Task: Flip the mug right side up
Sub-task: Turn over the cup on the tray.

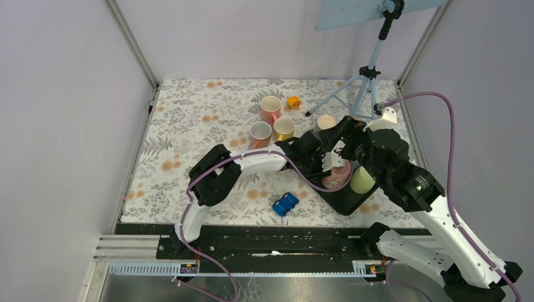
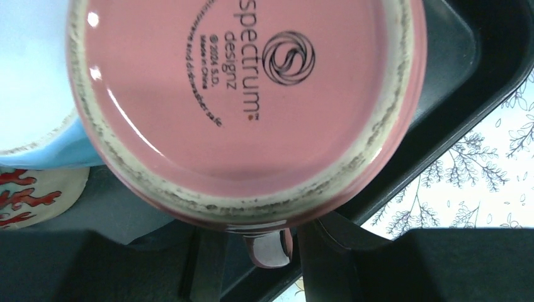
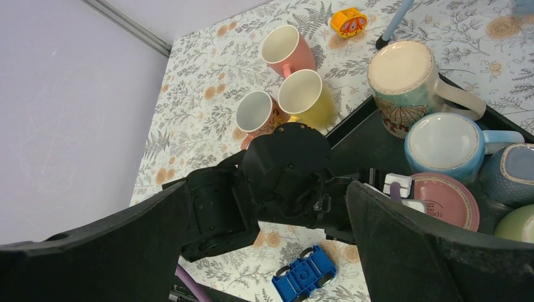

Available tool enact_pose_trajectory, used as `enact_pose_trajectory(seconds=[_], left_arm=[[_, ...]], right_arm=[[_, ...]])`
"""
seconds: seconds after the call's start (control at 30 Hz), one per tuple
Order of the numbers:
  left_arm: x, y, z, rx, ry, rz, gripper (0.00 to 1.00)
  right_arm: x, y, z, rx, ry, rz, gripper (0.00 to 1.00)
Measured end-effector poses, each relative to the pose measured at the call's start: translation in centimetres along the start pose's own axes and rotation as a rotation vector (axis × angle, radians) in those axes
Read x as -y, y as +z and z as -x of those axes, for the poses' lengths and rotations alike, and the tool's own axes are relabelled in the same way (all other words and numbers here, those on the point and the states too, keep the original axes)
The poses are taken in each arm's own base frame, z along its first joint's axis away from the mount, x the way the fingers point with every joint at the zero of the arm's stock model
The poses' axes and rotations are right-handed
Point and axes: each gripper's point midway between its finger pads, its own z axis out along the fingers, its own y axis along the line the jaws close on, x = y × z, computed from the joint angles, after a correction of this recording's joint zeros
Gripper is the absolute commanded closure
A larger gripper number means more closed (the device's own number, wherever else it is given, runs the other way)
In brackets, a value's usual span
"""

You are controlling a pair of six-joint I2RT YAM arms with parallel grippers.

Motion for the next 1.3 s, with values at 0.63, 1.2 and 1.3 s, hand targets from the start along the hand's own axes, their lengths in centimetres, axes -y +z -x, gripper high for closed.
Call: enact_pose_trajectory(seconds=[0.63,1.2,1.3], left_arm=[[-0.8,0.5,1.6,0.017,0.002,-0.012,0.82],[-0.1,0.3,1.2,0.055,-0.04,-0.003,1.0],[0.2,-0.1,1.0,0.067,-0.068,0.003,1.0]], right_arm=[[0.0,0.1,-0.4,-0.011,0.004,0.001,0.0],[0.0,0.1,-0.4,-0.012,0.004,0.001,0.0],[0.0,0.1,-0.4,-0.011,0.004,0.002,0.0]])
